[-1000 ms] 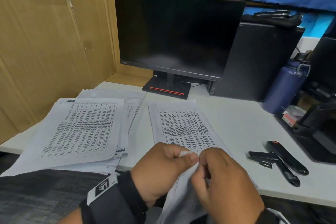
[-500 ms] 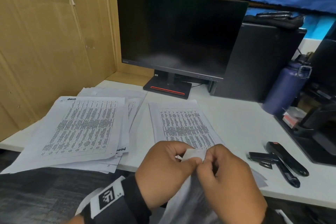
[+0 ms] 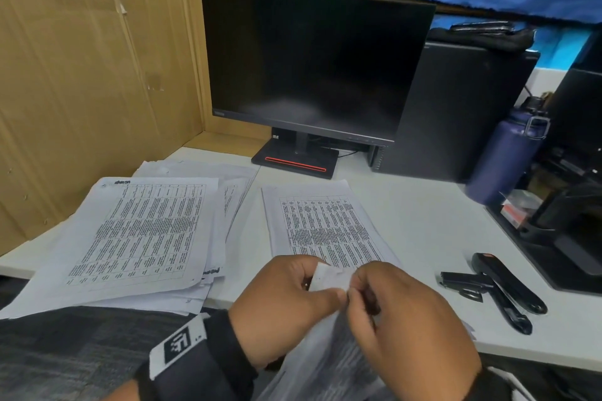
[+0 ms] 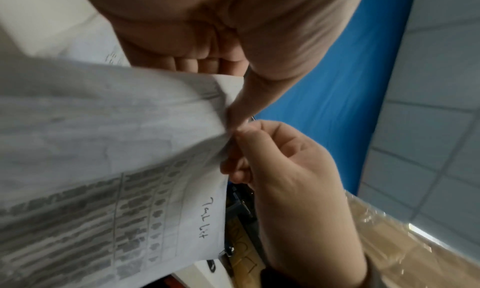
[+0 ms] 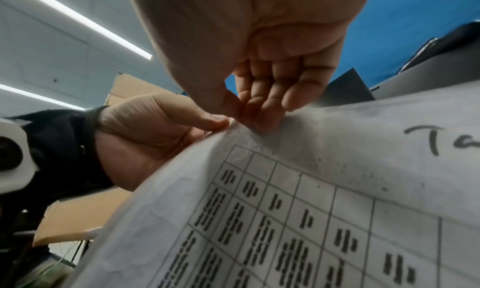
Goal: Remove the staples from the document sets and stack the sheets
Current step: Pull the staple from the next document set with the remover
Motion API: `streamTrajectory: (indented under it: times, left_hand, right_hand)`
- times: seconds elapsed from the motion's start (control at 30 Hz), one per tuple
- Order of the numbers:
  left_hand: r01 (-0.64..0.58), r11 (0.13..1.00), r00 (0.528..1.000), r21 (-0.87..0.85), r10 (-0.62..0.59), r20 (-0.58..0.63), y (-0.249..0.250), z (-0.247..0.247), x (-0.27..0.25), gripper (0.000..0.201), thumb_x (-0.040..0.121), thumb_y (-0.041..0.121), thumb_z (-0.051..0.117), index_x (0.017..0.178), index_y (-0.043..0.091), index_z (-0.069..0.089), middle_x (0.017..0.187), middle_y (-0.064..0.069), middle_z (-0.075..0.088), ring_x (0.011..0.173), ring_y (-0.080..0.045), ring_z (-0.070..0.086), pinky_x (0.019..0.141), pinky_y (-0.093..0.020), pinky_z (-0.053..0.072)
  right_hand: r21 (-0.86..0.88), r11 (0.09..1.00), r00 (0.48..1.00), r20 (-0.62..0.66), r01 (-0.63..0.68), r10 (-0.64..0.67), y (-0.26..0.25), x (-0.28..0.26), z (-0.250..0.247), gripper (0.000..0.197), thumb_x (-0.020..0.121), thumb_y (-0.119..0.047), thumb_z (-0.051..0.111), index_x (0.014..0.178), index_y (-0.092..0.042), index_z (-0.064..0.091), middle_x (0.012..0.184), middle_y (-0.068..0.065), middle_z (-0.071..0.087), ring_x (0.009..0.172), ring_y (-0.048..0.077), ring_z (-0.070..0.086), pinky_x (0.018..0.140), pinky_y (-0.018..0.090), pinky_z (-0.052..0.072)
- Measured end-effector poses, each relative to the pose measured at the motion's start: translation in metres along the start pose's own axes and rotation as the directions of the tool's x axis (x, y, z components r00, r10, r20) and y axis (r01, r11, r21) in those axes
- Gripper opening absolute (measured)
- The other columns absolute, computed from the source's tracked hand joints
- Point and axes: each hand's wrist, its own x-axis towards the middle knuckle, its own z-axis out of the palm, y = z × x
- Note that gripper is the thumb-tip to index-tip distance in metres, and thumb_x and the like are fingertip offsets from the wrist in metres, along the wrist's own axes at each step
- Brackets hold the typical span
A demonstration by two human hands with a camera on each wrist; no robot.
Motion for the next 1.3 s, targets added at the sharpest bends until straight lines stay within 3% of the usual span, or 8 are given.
streamTrajectory:
  times: [0.1,0.2,0.3,0.43,0.5,0.6,0.93,1.3]
  left_hand:
    - [-0.123,0.974,0.992,0.191,0.126,-0.005,0.003,0.003,-0.004,0.013,0.077,0.03,0.073,0.084,0.019,0.075,0.071,0.006,0.071,0.065,-0.004,0.059,0.067,-0.031,0.052]
    - [-0.173,0.948,0.978,0.268,0.198,-0.07,0.002,0.003,-0.004,0.005,0.08,0.025,0.07,0.081,0.021,0.073,0.07,0.002,0.071,0.062,-0.002,0.057,0.064,-0.033,0.054]
    - [-0.151,0.953,0.976,0.261,0.186,-0.116,0.002,-0.001,-0.003,0.004,0.077,0.022,0.072,0.08,0.02,0.075,0.066,0.004,0.071,0.06,-0.001,0.056,0.06,-0.028,0.051]
    - [-0.079,0.987,0.995,0.138,0.088,-0.057,0.002,-0.005,-0.001,0.005,0.077,0.021,0.075,0.08,0.018,0.078,0.071,0.002,0.074,0.066,-0.003,0.062,0.066,-0.028,0.052]
    - [-0.031,0.999,0.998,0.041,0.032,-0.048,0.001,-0.005,0.001,0.012,0.072,0.024,0.075,0.081,0.017,0.079,0.075,0.001,0.076,0.071,-0.007,0.065,0.07,-0.032,0.053]
    - [0.038,0.994,0.999,-0.103,-0.04,-0.013,0.003,-0.006,0.003,0.02,0.07,0.021,0.078,0.084,0.007,0.078,0.081,-0.01,0.074,0.076,-0.019,0.066,0.075,-0.037,0.052]
    - [0.054,0.987,0.998,-0.15,-0.048,0.044,0.007,-0.002,-0.001,0.018,0.068,0.022,0.081,0.078,0.007,0.076,0.07,-0.002,0.067,0.066,-0.014,0.057,0.062,-0.025,0.045]
    - [-0.014,0.998,1.0,0.066,0.013,0.004,0.01,0.0,-0.005,0.017,0.072,0.034,0.075,0.076,0.018,0.076,0.064,0.011,0.066,0.061,-0.003,0.057,0.061,-0.024,0.046]
  right_hand:
    - [0.007,0.992,0.991,0.04,-0.125,0.125,-0.003,0.0,-0.001,0.017,0.078,-0.044,0.053,0.073,-0.028,0.055,0.061,-0.009,0.057,0.055,0.009,0.055,0.046,0.025,0.041]
    - [0.38,0.87,0.947,0.195,-0.314,0.256,-0.005,0.002,-0.001,0.008,0.084,-0.035,0.063,0.079,-0.028,0.064,0.07,-0.014,0.067,0.062,0.004,0.06,0.057,0.019,0.046]
    - [0.549,0.78,0.95,0.246,-0.3,0.192,-0.002,0.003,0.0,0.009,0.086,-0.022,0.067,0.083,-0.031,0.067,0.071,-0.007,0.068,0.058,0.004,0.058,0.06,0.02,0.048]
    - [0.223,0.974,0.997,0.064,0.033,-0.048,0.006,0.0,0.003,0.003,0.086,-0.03,0.057,0.085,-0.033,0.059,0.079,-0.012,0.058,0.069,0.005,0.055,0.06,0.02,0.045]
    - [0.118,0.975,0.982,-0.013,0.189,-0.189,0.008,0.001,0.005,0.005,0.087,-0.029,0.055,0.087,-0.03,0.059,0.081,-0.013,0.053,0.072,0.006,0.054,0.061,0.028,0.049]
    - [0.097,0.957,0.96,-0.1,0.272,-0.262,0.011,0.004,0.005,0.01,0.093,-0.028,0.055,0.09,-0.022,0.063,0.09,-0.007,0.055,0.08,0.016,0.058,0.066,0.036,0.051]
    - [0.224,0.948,0.968,-0.161,0.225,-0.191,0.016,0.004,0.007,0.017,0.094,-0.038,0.055,0.089,-0.025,0.066,0.099,-0.014,0.049,0.093,0.01,0.054,0.08,0.025,0.044]
    - [0.199,0.974,0.987,-0.133,0.111,-0.085,0.014,0.0,0.011,0.012,0.089,-0.042,0.056,0.095,-0.036,0.047,0.091,-0.025,0.046,0.085,0.003,0.046,0.074,0.018,0.035]
